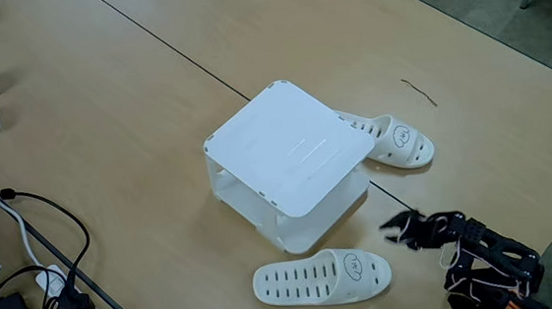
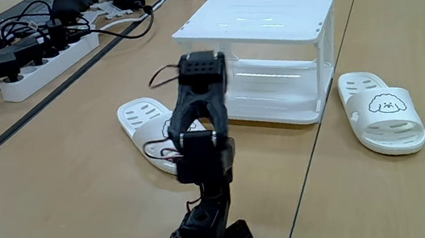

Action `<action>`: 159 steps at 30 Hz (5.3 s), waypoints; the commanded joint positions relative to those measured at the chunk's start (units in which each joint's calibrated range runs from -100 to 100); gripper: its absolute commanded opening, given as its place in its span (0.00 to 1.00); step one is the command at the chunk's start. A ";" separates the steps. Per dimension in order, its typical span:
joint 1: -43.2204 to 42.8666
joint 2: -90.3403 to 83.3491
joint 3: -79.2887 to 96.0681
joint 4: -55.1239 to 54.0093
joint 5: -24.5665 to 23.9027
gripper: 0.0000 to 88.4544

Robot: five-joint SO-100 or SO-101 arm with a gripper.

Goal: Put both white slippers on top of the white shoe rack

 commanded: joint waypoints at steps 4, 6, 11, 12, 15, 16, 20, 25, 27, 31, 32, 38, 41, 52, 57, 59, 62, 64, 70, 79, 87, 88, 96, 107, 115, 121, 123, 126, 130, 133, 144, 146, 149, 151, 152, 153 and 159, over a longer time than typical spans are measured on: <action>-10.80 -0.69 7.44 -6.87 0.42 0.12; -11.87 -0.60 10.51 -14.03 0.42 0.12; -13.19 -0.52 19.08 -31.81 0.42 0.15; -13.19 -0.52 20.61 -34.57 0.42 0.18; -13.11 -0.52 23.59 -38.97 0.42 0.25; -13.11 -0.52 24.40 -39.66 0.42 0.26; -12.37 -0.52 26.84 -40.01 0.42 0.26; -11.54 -0.43 28.55 -40.09 0.42 0.26; -10.31 -0.27 29.18 -40.09 0.42 0.26; -6.61 2.68 28.64 -40.09 0.42 0.26; -6.03 2.85 28.28 -40.26 0.42 0.26; -8.34 3.69 28.28 -45.18 0.42 0.26; -8.58 3.77 27.74 -45.18 0.42 0.26; -8.75 21.70 25.30 -64.51 0.42 0.26; -9.49 27.59 20.70 -69.51 0.42 0.26; -10.89 28.09 19.08 -69.51 0.42 0.26; -13.27 28.09 18.99 -69.51 0.42 0.26; -14.34 28.09 19.35 -69.51 0.42 0.26; -16.23 27.84 20.16 -69.51 0.42 0.15; -16.72 26.66 16.82 -69.60 0.42 0.01; -29.88 18.67 5.10 -68.91 0.42 0.01; -31.61 18.25 3.29 -68.91 0.42 0.01; -33.99 19.59 -18.72 -61.58 0.42 0.01; -14.01 36.42 -50.84 -53.03 0.42 0.01; -3.81 47.95 -61.12 -53.03 0.42 0.01; 0.79 53.92 -64.46 -53.03 0.42 0.01; 2.03 55.52 -65.36 -53.03 0.42 0.01; 3.83 57.79 -66.80 -53.03 0.42 0.01; 5.73 60.23 -68.25 -53.03 0.42 0.01; 6.63 60.99 -68.07 -53.03 0.42 0.01; 4.66 64.19 -67.52 -53.03 0.42 0.01; 4.57 65.03 -67.52 -53.12 0.42 0.02; 4.49 65.78 -67.52 -53.12 0.42 0.02; 4.49 66.21 -67.52 -53.21 0.42 0.03; 4.49 66.46 -67.52 -53.29 0.42 0.05; 4.57 66.54 -67.52 -53.29 0.42 0.08; 4.57 66.71 -67.16 -53.29 0.42 0.24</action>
